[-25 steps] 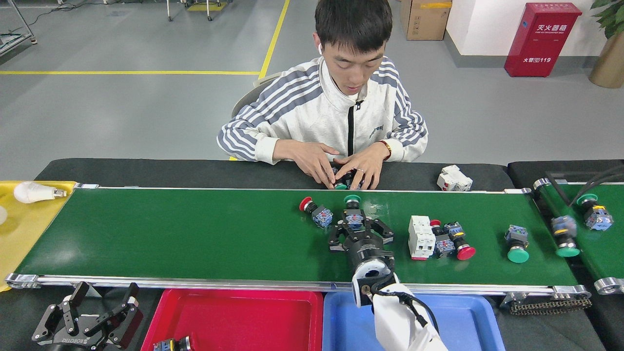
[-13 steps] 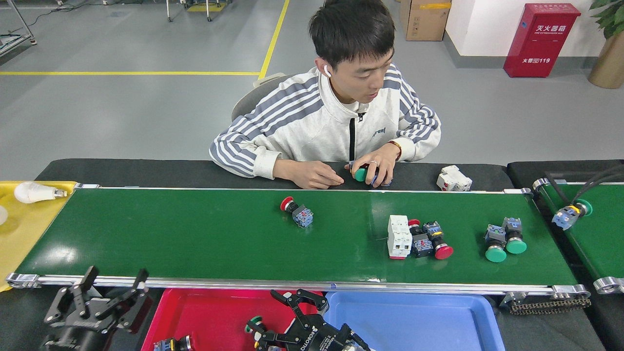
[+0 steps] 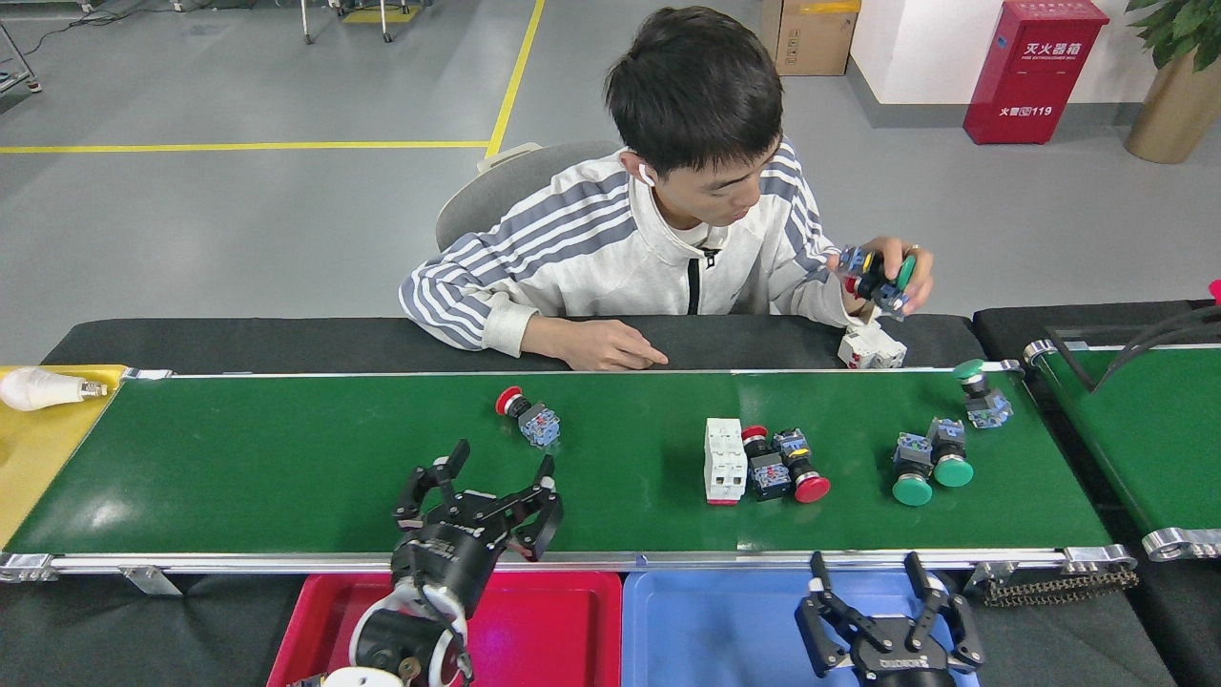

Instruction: Pick switch part from conveyor to tray

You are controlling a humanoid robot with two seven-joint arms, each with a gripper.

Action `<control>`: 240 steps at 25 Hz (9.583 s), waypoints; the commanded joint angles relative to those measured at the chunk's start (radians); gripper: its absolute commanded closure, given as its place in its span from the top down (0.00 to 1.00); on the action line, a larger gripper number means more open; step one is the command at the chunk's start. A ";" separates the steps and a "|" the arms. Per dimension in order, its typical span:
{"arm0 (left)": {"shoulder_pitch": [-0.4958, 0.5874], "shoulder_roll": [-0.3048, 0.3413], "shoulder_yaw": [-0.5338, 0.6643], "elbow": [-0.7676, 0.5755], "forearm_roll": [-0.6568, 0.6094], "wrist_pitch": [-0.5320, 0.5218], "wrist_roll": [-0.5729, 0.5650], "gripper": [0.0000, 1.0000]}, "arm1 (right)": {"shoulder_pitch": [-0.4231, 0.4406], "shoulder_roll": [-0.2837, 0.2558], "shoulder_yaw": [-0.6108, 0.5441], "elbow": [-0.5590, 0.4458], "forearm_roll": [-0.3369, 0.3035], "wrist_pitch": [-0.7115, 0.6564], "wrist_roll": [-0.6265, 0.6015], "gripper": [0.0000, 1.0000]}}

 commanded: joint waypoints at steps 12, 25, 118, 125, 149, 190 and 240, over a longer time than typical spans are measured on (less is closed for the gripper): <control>-0.198 0.002 0.031 0.348 0.004 0.065 0.011 1.00 | -0.323 -0.004 0.211 0.267 0.006 0.001 0.213 0.98; -0.424 0.024 0.106 0.735 0.004 0.161 0.167 0.77 | -0.602 0.134 0.332 0.646 0.005 0.005 0.262 0.95; 0.222 0.125 0.267 -0.267 0.058 -0.233 0.124 0.03 | -0.491 -0.014 0.071 0.562 0.013 0.210 0.155 0.93; 0.237 0.131 0.283 -0.270 0.059 -0.233 0.123 0.03 | -0.490 -0.034 0.135 0.539 0.008 0.178 0.155 0.05; 0.234 0.125 0.237 -0.315 0.073 -0.313 0.117 0.03 | -0.206 -0.038 0.068 0.083 -0.047 -0.719 0.147 1.00; 0.334 0.359 0.665 0.008 0.145 -0.589 0.259 1.00 | -0.191 -0.023 0.089 0.126 0.036 -0.161 0.259 1.00; -0.342 0.458 0.085 0.960 0.147 -0.293 0.535 0.20 | 0.128 -0.058 -0.135 -0.081 0.034 -0.325 0.123 0.98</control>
